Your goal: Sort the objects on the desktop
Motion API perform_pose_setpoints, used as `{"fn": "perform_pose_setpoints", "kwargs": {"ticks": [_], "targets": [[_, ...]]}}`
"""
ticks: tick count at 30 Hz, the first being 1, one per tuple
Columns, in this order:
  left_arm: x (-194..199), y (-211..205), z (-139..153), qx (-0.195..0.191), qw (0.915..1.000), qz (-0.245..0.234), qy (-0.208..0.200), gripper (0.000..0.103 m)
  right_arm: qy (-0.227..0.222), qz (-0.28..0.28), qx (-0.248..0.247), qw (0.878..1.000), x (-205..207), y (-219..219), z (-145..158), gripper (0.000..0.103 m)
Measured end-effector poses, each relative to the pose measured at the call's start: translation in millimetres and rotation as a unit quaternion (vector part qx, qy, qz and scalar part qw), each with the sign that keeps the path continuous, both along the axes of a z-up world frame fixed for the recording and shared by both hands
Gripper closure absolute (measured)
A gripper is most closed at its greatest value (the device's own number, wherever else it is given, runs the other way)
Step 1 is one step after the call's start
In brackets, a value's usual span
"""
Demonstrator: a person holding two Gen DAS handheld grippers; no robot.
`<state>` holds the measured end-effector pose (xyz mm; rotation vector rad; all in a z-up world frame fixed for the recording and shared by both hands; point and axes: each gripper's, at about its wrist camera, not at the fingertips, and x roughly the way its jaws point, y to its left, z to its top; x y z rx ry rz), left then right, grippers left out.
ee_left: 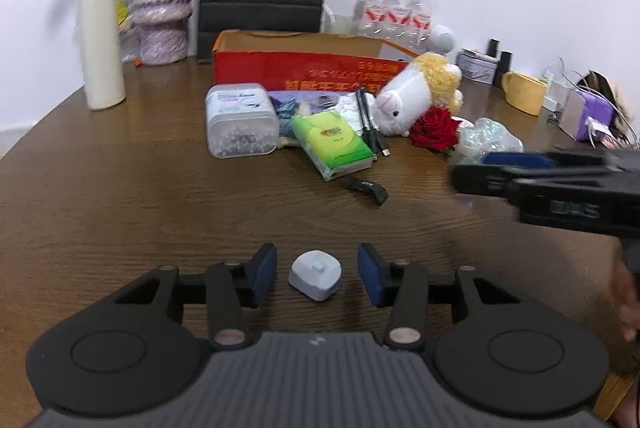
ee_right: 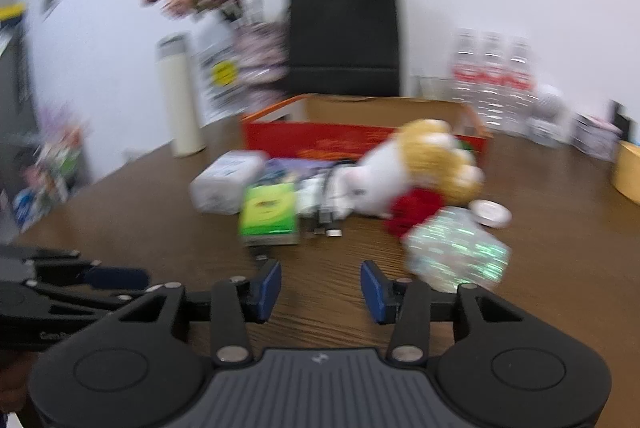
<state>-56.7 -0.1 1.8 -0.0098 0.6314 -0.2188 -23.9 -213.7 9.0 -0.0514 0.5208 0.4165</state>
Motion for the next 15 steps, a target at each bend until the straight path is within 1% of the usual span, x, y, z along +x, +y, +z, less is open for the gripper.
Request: {"fn": "perform_pose_setpoints", "kwargs": {"ticks": [1,2,5,7,9,10,13,15], "targets": [[1,-1,-2,0.009,0.9999,-0.004,0.002,0.074,-0.001,0.012,-0.007,1.0,3,7,-1,0.063],[0,-1,-3,0.015,0.9999,-0.002,-0.002,0.074,0.002,0.022,-0.01,1.0,9,14,-2,0.066],[0,6,-2,0.002,1.0,0.006,-0.002,0.074,0.023,0.041,-0.011,0.999,29,31,-7,0.071],[-1,12,-1,0.002,0.9998,0.018,-0.008,0.075,0.036,0.048,-0.024,0.998,41,44,-11,0.075],[-1,19,1,-0.006,0.9996,0.025,-0.013,0.075,0.045,0.053,-0.039,0.997,51,57,-16,0.077],[-1,22,2,-0.008,0.9994,0.029,-0.017,0.075,0.048,0.055,-0.048,0.996,55,62,-18,0.08],[-3,26,6,-0.009,0.9988,0.037,-0.029,0.075,0.057,0.061,-0.059,0.995,59,72,-22,0.092],[-5,26,10,-0.011,0.9983,0.043,-0.038,0.075,0.051,0.064,-0.068,0.994,54,76,-22,0.092]]}}
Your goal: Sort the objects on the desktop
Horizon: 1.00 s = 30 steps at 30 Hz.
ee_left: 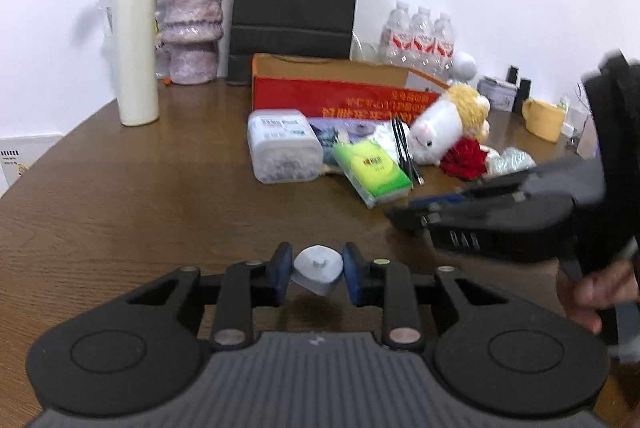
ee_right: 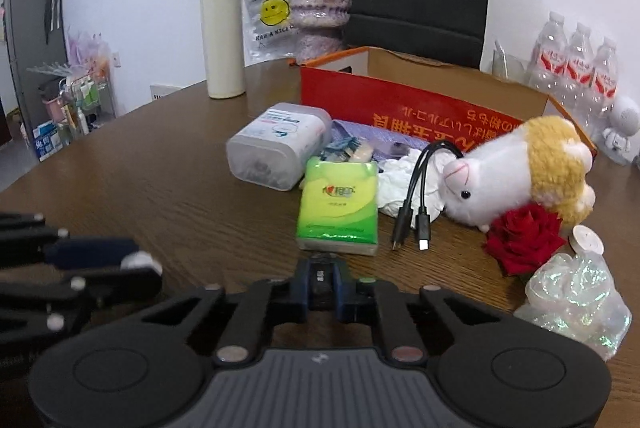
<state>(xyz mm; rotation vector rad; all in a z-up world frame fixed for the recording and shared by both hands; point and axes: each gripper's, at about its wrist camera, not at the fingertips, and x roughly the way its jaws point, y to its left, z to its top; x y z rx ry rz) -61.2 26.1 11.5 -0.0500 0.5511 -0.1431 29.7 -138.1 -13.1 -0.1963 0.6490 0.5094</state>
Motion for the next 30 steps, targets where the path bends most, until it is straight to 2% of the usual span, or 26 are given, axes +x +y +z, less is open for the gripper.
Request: {"fn": "perform_pose_setpoints", "kwargs": {"ticks": [3,7,10,12,15,17,22,26,30], "targets": [[-6,-4,6,-0.002,0.9999,0.001,-0.014,0.075,-0.017,-0.005,-0.01,1.0,-15,-7,5,0.093],[-16,-19,21,0.005,0.9978,0.008,-0.065,0.075,-0.087,-0.046,0.008,0.995,-52,-39,30,0.092],[-22,-34,36,0.008,0.9941,0.014,-0.108,0.075,-0.143,-0.095,0.05,0.984,-78,-71,49,0.092],[-26,-46,44,0.014,0.9913,0.023,-0.129,0.075,-0.193,-0.125,0.088,0.969,-97,-91,59,0.092],[-38,-59,52,0.021,0.9856,0.034,-0.164,0.075,-0.241,-0.155,0.1,0.953,-117,-104,67,0.092],[-46,-64,55,0.022,0.9823,0.042,-0.181,0.074,-0.252,-0.158,0.111,0.948,-124,-109,70,0.092],[-42,-66,60,0.022,0.9788,0.063,-0.194,0.074,-0.256,-0.149,0.108,0.949,-127,-106,71,0.092],[-10,-64,73,0.033,0.975,0.067,-0.209,0.074,-0.248,-0.15,0.116,0.95,-103,-98,78,0.092],[46,-63,95,0.037,0.9724,0.078,-0.217,0.074,-0.249,-0.144,0.122,0.95,-55,-96,96,0.092]]}}
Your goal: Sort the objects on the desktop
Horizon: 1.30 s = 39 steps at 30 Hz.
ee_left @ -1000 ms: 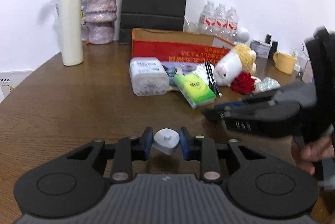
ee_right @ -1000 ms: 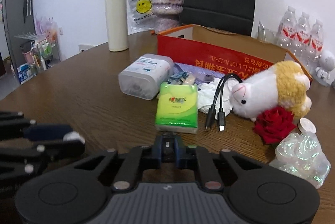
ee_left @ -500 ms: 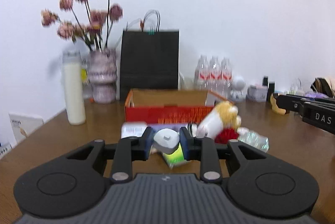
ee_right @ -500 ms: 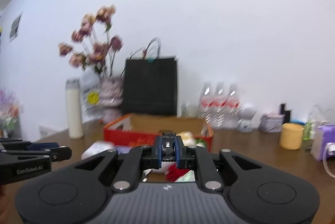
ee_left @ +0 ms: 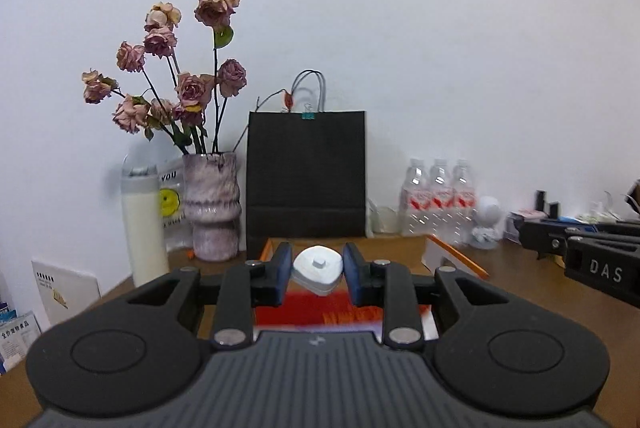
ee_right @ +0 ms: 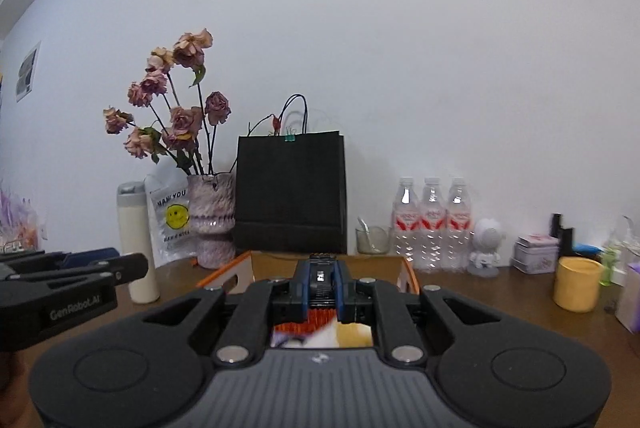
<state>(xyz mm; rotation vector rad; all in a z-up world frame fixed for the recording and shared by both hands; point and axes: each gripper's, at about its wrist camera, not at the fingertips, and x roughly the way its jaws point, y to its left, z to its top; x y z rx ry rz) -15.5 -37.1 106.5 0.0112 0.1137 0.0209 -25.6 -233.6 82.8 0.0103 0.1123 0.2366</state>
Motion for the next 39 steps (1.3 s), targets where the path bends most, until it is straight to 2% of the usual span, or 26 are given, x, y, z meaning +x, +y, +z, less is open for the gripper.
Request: {"fn": "perform_pose_setpoints", "kwargs": {"ticks": [8,10,13,16,18,19,21,23,25,26,28,31,34,35,36,37,38,39], "targets": [[133,6,25,-0.003,0.9997,0.025,-0.004,0.074,0.03,-0.014,0.028,0.999,144,-3,39,0.092],[166,13,28,-0.016,0.9994,0.031,-0.003,0.074,0.027,-0.022,0.023,0.999,176,-4,44,0.092],[204,17,25,-0.024,0.9992,0.031,0.012,0.074,0.037,-0.03,0.024,0.999,222,-9,44,0.092],[248,19,18,-0.018,0.997,0.036,0.066,0.074,0.074,-0.028,0.019,0.997,270,-12,39,0.092],[288,27,17,-0.044,0.9898,0.027,0.133,0.074,0.126,-0.01,0.022,0.992,309,-16,38,0.092],[303,30,16,-0.049,0.9867,0.023,0.153,0.074,0.154,-0.002,0.021,0.988,330,-17,37,0.092],[335,35,12,-0.043,0.9787,0.03,0.198,0.074,0.21,-0.004,0.015,0.978,370,-18,33,0.092],[365,38,2,-0.055,0.9665,0.016,0.25,0.074,0.271,-0.002,0.008,0.963,406,-19,23,0.092],[389,37,-15,-0.073,0.9492,0.004,0.306,0.074,0.332,0.006,0.008,0.943,437,-19,8,0.092],[395,35,-23,-0.073,0.9437,0.012,0.323,0.074,0.359,0.008,0.011,0.933,452,-18,-2,0.092],[408,26,-44,-0.044,0.9342,0.012,0.354,0.074,0.391,0.001,-0.012,0.921,470,-7,-20,0.092],[418,22,-64,-0.031,0.9235,0.024,0.382,0.074,0.427,-0.001,-0.047,0.903,487,8,-51,0.092],[425,20,-77,-0.015,0.9187,0.027,0.394,0.071,0.44,-0.019,-0.074,0.895,497,19,-72,0.09],[426,20,-80,-0.011,0.9155,0.02,0.402,0.065,0.437,-0.022,-0.081,0.896,497,21,-76,0.084],[427,20,-80,-0.01,0.9141,0.017,0.405,0.065,0.433,-0.022,-0.086,0.897,495,23,-78,0.08],[425,21,-76,-0.011,0.9163,0.018,0.4,0.065,0.434,-0.018,-0.086,0.896,493,24,-78,0.069],[423,23,-70,-0.012,0.9178,0.017,0.396,0.06,0.436,-0.01,-0.082,0.896,491,26,-76,0.059],[420,24,-61,-0.018,0.9198,0.013,0.392,0.053,0.438,-0.005,-0.077,0.896,489,25,-74,0.057]]}}
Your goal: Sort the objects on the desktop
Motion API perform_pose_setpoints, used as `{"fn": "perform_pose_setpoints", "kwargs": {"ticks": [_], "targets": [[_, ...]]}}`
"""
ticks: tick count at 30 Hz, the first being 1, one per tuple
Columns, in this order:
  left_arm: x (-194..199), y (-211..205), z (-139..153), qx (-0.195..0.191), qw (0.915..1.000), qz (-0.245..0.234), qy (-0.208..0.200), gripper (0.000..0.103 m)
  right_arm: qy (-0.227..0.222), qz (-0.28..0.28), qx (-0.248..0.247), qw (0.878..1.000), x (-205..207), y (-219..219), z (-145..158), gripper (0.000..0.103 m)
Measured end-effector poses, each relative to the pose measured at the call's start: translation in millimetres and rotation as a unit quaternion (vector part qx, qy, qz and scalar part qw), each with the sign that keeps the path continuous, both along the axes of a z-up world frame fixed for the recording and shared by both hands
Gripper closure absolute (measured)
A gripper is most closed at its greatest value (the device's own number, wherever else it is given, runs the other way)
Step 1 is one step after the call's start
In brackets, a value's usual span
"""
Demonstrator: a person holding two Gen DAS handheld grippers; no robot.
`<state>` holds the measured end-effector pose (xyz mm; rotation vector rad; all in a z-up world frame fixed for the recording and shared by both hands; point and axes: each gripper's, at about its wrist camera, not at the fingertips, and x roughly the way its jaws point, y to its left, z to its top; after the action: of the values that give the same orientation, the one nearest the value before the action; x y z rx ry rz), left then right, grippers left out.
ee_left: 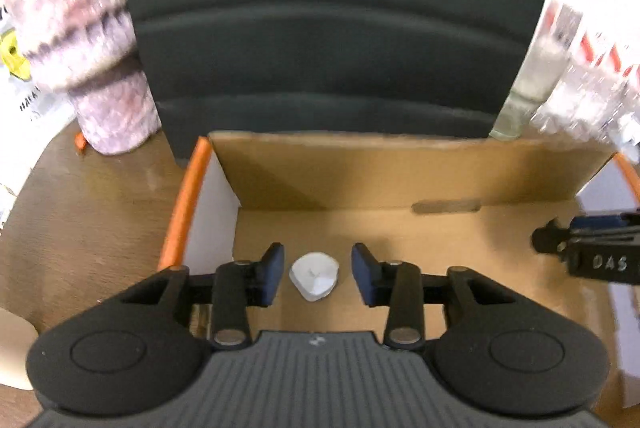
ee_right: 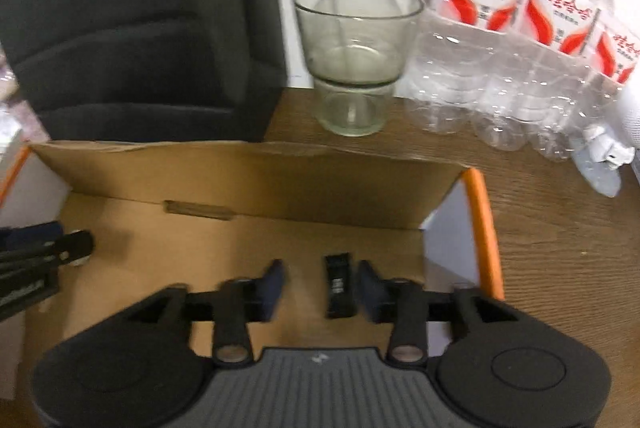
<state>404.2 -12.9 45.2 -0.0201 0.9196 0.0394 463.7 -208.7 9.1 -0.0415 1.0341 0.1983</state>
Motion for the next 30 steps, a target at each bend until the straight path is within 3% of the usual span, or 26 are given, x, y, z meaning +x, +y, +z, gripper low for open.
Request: {"fn": "perform_pose_setpoints", "kwargs": {"ticks": [1,2,5,8,13,15,16,18,20,22,24,28,30], "targets": [[-5,1,10,-0.006,0.9999,-0.001,-0.008,0.034,0.0,-0.002,0.005,1.0,-3,-1,5,0.054],[-12,2,24,-0.005,0.9998,-0.002,-0.021,0.026,-0.007,-0.003,0.01,1.0,-8,-2,15,0.05],[-31,4,54,0.003,0.9995,-0.004,-0.032,0.021,-0.035,-0.002,0.012,0.999,-27,-3,46,0.033],[-54,13,77,-0.011,0.9994,0.014,-0.03,0.008,-0.053,-0.002,0.008,0.999,-52,-4,78,0.027],[-104,19,104,-0.005,0.9983,0.019,-0.055,0.004,-0.084,-0.003,0.018,0.996,-99,-13,125,0.017],[-134,16,113,0.014,0.9932,0.032,-0.111,0.002,-0.112,-0.007,0.03,0.993,-125,-13,135,0.017],[-151,13,114,0.022,0.9873,0.032,-0.154,0.0,-0.134,-0.013,0.036,0.99,-139,-13,138,0.016],[-196,5,108,0.031,0.963,0.032,-0.266,0.0,-0.212,-0.025,0.046,0.976,-174,-13,139,0.012],[-221,-2,96,0.029,0.9504,0.017,-0.309,0.0,-0.292,-0.029,0.053,0.954,-209,-13,133,0.009],[-234,-3,84,0.01,0.9542,0.014,-0.299,0.0,-0.337,-0.022,0.06,0.939,-237,-13,124,0.009],[-240,-1,80,-0.006,0.9554,0.028,-0.294,0.0,-0.353,-0.022,0.056,0.934,-253,-12,115,0.009],[-250,0,83,-0.013,0.9523,0.016,-0.304,0.0,-0.356,-0.024,0.056,0.933,-267,-13,110,0.009],[-256,-1,82,0.001,0.9553,0.02,-0.295,0.0,-0.347,-0.022,0.065,0.935,-271,-14,109,0.009]]}}
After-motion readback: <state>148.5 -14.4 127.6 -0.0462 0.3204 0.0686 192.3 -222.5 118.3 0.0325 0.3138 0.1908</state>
